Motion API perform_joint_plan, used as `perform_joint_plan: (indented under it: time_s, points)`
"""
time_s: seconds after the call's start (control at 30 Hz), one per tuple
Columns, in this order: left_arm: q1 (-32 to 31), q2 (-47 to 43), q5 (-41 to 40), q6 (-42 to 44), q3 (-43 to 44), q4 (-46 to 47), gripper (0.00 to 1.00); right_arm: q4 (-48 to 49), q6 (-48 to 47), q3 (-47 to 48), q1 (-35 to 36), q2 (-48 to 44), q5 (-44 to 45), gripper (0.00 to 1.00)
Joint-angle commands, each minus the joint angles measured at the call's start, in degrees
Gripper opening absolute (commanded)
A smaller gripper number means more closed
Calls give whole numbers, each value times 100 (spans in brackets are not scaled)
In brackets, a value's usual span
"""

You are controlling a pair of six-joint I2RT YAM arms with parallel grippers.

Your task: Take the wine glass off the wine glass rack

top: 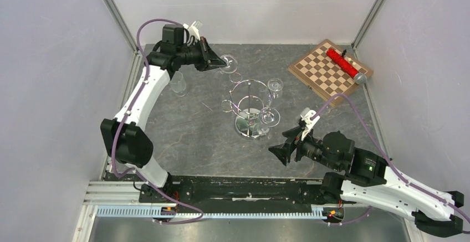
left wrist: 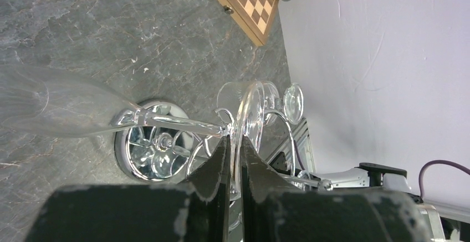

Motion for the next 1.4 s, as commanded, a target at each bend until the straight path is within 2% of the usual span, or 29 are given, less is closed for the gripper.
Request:
perform_joint_plan:
  time_s: [0.0,0.37,0.5,0.6,0.7,0.97,1.27,1.37]
  points:
    - [44,-694,80,222,314,23,2,177,-21,188,10,-78,-15,79]
    - [22,-1747,6,962,369,-729,2,-95,4,668,12,-119,-29,80]
    - [-198,-2140,22,1449,371,-909,2,-259,-68,1036,15,73,-93,80]
    - [-644,-2271,-177,1888,512,-1211,2,-383,-131,1382,10,324,-205,80]
    - [-1371,-2346,-747,2415,734,-1561,2,-500,-152,1693,11,573,-329,81]
    - [-2486,-2701,-1628,3112,870,-1650,2,-605,-76,2595,11,1007,-245,82]
    - [-4194,-2735,-3320,4145,638,-1639,2,-605,696,3490,6,1576,-5,83]
    - [-4593,-2686,-3800,4407,585,-1627,2,-605,952,3681,11,1689,219,81]
